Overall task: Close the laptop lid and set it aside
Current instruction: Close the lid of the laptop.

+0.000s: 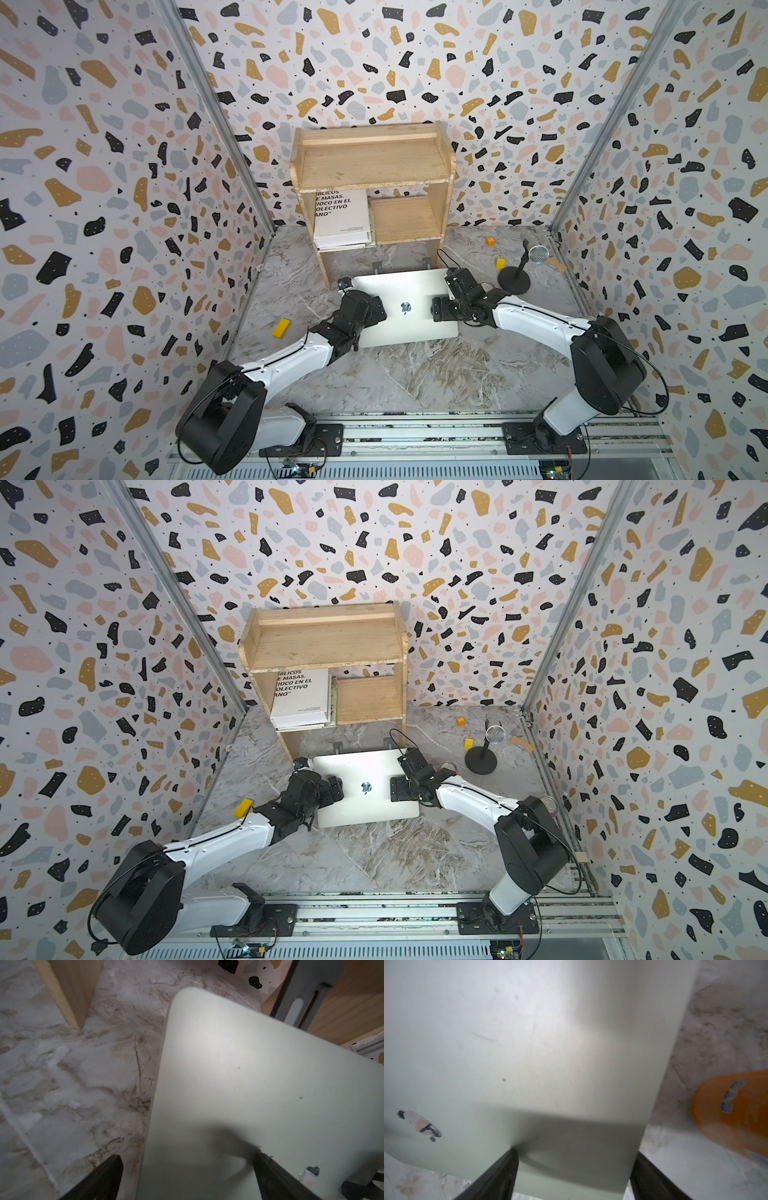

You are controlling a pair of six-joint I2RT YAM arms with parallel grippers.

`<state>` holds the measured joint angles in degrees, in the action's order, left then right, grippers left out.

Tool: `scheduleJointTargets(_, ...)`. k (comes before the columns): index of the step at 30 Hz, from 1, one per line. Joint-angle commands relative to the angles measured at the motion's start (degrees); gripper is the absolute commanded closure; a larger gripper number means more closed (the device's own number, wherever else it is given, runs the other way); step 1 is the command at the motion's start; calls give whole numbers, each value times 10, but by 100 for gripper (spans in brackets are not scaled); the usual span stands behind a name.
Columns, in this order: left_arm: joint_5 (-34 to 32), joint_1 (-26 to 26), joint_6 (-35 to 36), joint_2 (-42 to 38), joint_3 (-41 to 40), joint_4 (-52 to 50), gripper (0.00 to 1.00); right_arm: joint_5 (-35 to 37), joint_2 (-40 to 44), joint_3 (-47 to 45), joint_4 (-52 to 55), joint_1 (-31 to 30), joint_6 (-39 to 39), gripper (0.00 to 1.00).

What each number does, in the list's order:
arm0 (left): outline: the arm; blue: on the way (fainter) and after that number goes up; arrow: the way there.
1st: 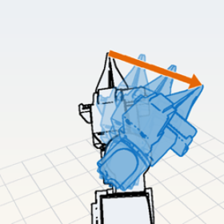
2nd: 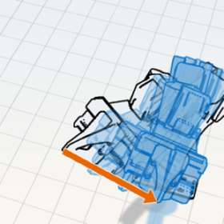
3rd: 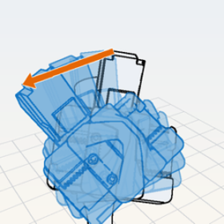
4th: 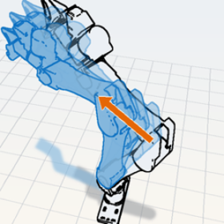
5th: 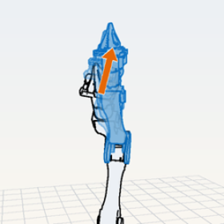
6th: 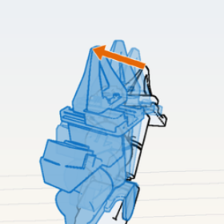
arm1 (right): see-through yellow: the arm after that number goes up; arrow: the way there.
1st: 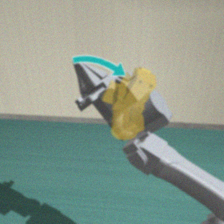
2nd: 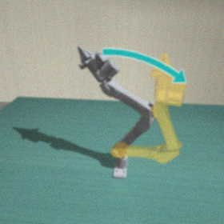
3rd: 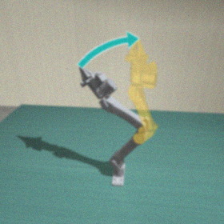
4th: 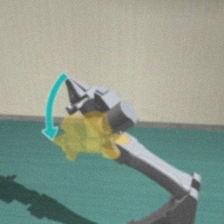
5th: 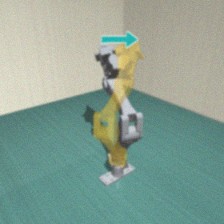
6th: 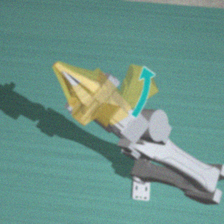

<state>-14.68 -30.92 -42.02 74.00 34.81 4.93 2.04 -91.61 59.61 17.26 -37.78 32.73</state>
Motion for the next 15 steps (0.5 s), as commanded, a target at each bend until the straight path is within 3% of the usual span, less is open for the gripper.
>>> scheduleJointTargets(1, 1, 2, 19, 4, 17, 24, 0, 8, -1, 32, -16, 1, -6, 14)
scheduleJointTargets(15, 103, 1, 27, 4, 43, 73, 0, -21, 3, 57, -25, 1, -6, 15)
